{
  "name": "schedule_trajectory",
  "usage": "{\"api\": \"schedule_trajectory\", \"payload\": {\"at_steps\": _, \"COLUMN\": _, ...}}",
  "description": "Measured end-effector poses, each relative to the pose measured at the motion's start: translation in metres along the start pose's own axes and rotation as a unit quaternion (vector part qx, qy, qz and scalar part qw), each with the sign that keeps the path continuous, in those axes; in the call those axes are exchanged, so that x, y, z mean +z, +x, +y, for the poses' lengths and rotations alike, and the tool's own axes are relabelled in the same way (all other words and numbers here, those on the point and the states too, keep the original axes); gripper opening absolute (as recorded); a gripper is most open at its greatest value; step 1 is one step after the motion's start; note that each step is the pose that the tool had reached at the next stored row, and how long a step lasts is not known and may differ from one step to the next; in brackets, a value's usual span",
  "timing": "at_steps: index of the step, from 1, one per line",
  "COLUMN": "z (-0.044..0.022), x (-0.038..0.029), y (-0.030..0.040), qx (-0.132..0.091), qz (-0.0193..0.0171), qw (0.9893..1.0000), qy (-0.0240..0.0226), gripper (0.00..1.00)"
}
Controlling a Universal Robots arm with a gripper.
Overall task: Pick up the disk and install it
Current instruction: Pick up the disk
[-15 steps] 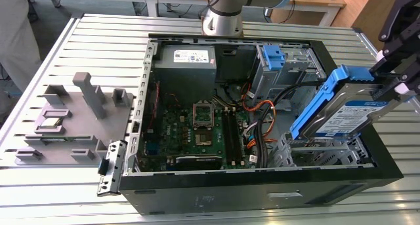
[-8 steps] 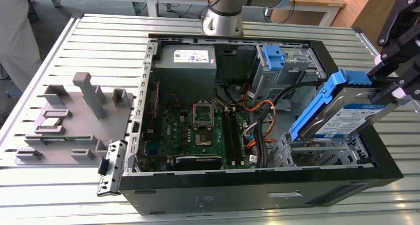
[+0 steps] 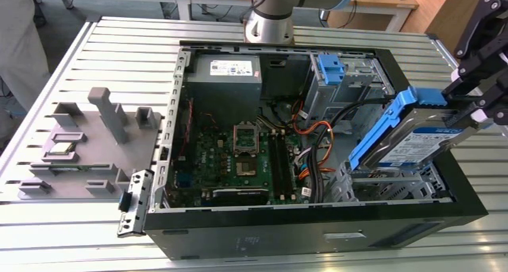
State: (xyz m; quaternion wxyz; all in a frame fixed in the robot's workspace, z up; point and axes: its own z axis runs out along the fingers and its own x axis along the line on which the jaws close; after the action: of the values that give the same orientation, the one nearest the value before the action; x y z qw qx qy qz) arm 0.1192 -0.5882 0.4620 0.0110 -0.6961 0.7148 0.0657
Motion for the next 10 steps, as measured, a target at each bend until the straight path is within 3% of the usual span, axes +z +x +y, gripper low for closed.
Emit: {"api": "schedule_trajectory", "payload": {"at_steps": 10, "z": -0.0017, "x": 0.0055, "y": 0.0013, "qx": 0.000, "qz": -0.0001, "qw": 1.0000, "qy": 0.0000, "gripper": 0.35}}
